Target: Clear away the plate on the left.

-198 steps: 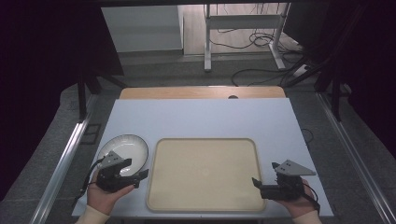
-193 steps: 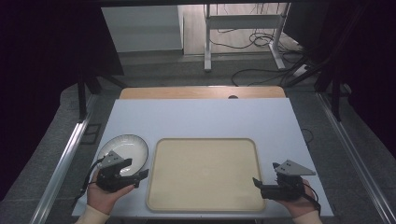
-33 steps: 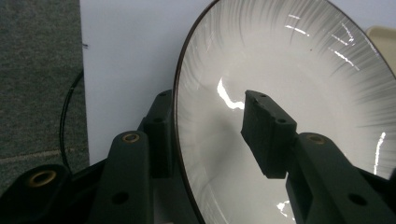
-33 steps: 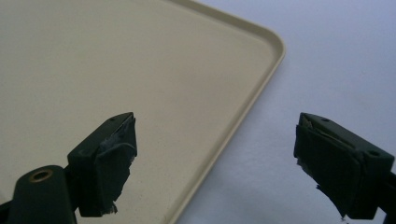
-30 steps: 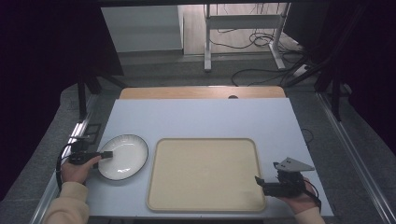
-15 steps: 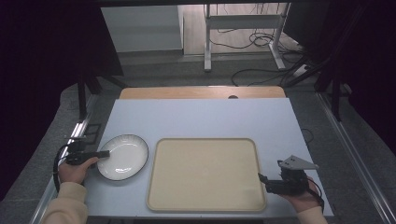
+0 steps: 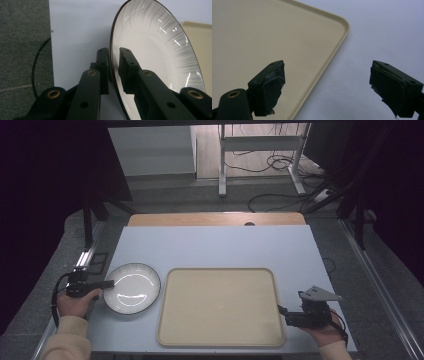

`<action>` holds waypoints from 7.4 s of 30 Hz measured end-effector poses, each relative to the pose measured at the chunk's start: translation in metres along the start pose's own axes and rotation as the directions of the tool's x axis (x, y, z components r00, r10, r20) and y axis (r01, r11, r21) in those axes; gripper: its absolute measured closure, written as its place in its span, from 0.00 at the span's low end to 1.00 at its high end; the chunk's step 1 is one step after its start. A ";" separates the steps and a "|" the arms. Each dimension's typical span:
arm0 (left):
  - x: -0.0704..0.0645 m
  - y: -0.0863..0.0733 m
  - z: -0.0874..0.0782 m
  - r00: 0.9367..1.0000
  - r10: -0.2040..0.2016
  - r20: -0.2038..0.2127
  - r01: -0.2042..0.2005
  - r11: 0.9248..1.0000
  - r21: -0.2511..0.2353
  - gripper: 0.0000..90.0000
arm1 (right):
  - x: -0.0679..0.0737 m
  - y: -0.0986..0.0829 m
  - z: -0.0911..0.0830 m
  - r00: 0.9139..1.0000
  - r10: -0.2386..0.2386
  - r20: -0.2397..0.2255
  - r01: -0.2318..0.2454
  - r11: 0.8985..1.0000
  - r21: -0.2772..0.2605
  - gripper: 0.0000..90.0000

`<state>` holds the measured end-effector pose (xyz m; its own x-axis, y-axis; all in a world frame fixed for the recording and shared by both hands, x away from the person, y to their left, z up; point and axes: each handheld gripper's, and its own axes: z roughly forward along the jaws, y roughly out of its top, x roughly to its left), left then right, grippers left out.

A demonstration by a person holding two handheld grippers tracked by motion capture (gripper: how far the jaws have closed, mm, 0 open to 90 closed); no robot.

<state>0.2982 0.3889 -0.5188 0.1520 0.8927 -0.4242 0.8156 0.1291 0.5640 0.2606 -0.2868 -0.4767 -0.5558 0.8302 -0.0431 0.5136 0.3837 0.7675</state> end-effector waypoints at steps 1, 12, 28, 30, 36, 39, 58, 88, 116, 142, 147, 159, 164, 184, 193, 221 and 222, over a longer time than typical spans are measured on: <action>-0.001 0.000 -0.001 1.000 0.004 0.002 -0.004 1.000 -0.006 0.90 | 0.000 0.000 0.000 1.000 0.001 0.000 -0.001 1.000 0.003 0.15; -0.015 0.003 -0.010 0.999 0.047 -0.021 -0.048 0.998 -0.043 0.92 | -0.003 0.000 0.000 1.000 0.007 0.008 -0.007 1.000 0.001 0.15; -0.038 0.007 -0.014 0.989 0.131 -0.064 -0.138 0.984 -0.113 0.94 | -0.003 0.000 0.000 1.000 0.005 0.006 -0.005 1.000 -0.002 0.15; -0.038 0.007 -0.014 0.989 0.133 -0.065 -0.140 0.984 -0.114 0.94 | -0.003 0.000 0.000 1.000 0.004 0.006 -0.004 1.000 -0.002 0.15; -0.040 0.008 -0.016 0.988 0.140 -0.058 -0.147 0.980 -0.135 0.93 | -0.004 0.000 0.000 1.000 0.005 0.008 -0.005 1.000 0.000 0.15; -0.042 0.009 -0.018 0.988 0.144 -0.056 -0.151 0.977 -0.149 0.93 | -0.004 0.000 0.000 1.000 0.006 0.009 -0.006 1.000 0.000 0.15; -0.040 0.010 -0.049 0.995 0.101 0.015 -0.093 0.952 -0.291 0.92 | -0.004 0.000 0.001 1.000 0.007 0.009 -0.007 1.000 0.005 0.15; -0.052 0.011 -0.068 0.989 0.143 0.041 -0.122 0.940 -0.318 0.92 | -0.006 -0.001 0.003 1.000 0.010 0.029 -0.011 1.000 0.008 0.16; -0.082 0.014 -0.052 0.970 0.166 0.175 -0.105 0.945 -0.311 0.91 | -0.005 0.000 0.003 1.000 0.007 0.028 -0.007 1.000 0.008 0.16; -0.117 0.013 -0.020 0.944 0.218 0.249 -0.158 0.958 -0.240 0.91 | -0.006 0.000 0.004 1.000 0.009 0.021 -0.010 1.000 0.012 0.16; -0.125 0.014 -0.015 0.937 0.223 0.268 -0.162 0.959 -0.233 0.91 | -0.004 0.001 0.005 1.000 -0.001 0.018 0.001 1.000 0.014 0.16; -0.139 0.018 -0.009 0.930 0.222 0.293 -0.155 0.960 -0.235 0.91 | -0.005 0.000 0.005 1.000 0.007 0.023 -0.007 1.000 0.014 0.17; -0.144 0.020 -0.006 0.923 0.227 0.310 -0.158 0.959 -0.234 0.91 | -0.006 0.000 0.005 1.000 0.008 0.025 -0.009 1.000 0.015 0.17; -0.172 0.024 0.006 0.902 0.256 0.347 -0.182 0.955 -0.233 0.90 | -0.006 0.001 0.002 1.000 0.008 0.027 -0.009 1.000 0.006 0.17; -0.180 0.026 0.012 0.895 0.258 0.364 -0.184 0.957 -0.226 0.90 | -0.006 0.001 0.002 0.999 0.011 0.030 -0.011 1.000 0.003 0.17; -0.223 0.021 0.065 0.869 0.256 0.423 -0.218 0.966 -0.135 0.90 | -0.008 0.001 0.002 1.000 0.024 0.021 -0.024 1.000 -0.006 0.17; -0.225 0.020 0.068 0.869 0.259 0.422 -0.223 0.966 -0.133 0.90 | -0.008 0.001 0.002 1.000 0.024 0.021 -0.024 1.000 -0.005 0.17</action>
<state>0.3183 0.1615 -0.4602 0.5789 0.6266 -0.5217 0.6795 -0.0172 0.7334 0.2674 -0.2924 -0.4768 -0.5299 0.8472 -0.0380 0.5234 0.3619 0.7714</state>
